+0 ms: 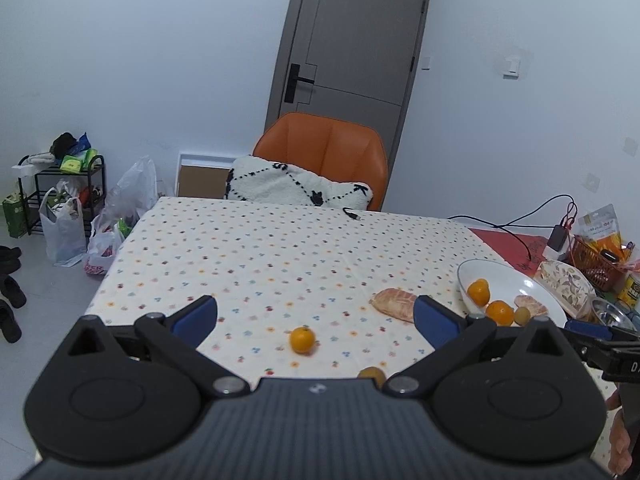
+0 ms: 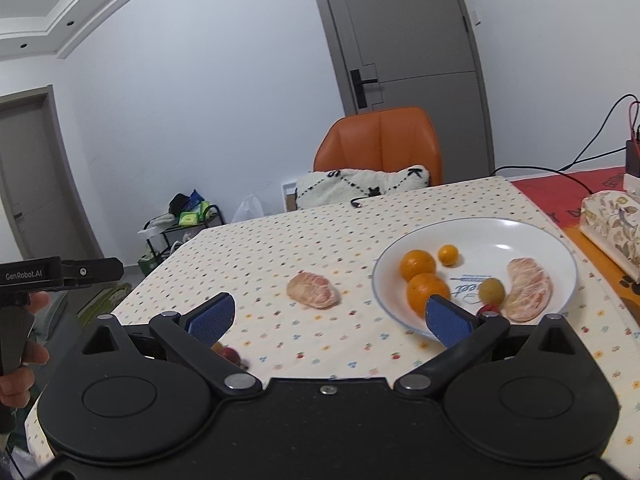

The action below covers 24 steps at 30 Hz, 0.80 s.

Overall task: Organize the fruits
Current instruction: 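Withdraw both grippers from the bowl toward the remaining fruits, then grasp the dark red fruit with the right gripper while the left gripper grasps the olive-green fruit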

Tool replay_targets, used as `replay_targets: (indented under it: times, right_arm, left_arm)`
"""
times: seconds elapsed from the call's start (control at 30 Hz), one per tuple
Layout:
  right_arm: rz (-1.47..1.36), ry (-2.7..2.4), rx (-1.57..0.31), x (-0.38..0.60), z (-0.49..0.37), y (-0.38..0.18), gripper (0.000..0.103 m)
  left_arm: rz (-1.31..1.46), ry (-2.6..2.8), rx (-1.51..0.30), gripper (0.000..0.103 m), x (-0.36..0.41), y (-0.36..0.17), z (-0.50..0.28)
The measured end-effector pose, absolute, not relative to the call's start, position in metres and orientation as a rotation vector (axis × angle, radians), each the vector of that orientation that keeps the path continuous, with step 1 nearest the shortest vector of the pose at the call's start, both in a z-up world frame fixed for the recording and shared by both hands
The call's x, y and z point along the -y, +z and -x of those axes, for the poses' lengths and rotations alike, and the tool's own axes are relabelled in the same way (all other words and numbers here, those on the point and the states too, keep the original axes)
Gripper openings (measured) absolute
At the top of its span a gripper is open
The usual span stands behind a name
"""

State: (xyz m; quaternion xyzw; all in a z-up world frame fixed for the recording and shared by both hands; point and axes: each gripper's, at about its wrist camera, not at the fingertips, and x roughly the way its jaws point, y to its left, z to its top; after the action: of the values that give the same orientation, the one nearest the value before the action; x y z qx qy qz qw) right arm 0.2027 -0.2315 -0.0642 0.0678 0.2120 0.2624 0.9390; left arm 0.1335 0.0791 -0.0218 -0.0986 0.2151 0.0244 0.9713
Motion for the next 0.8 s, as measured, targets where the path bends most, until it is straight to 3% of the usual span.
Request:
replay_targets:
  times: [0.67,0.8]
  right_arm:
    - [-0.076,0.678,-0.490,0.188,-0.193,-0.074,0.103]
    - [-0.051,0.699,-0.505,0.178,-0.195,-0.079,0.094]
  left_arm:
    - [0.171,0.052,-0.454,0.103,-0.089,-0.044,-0.122]
    - [0.169,0.033,-0.471,0.101,-0.086,-0.052,-0.126]
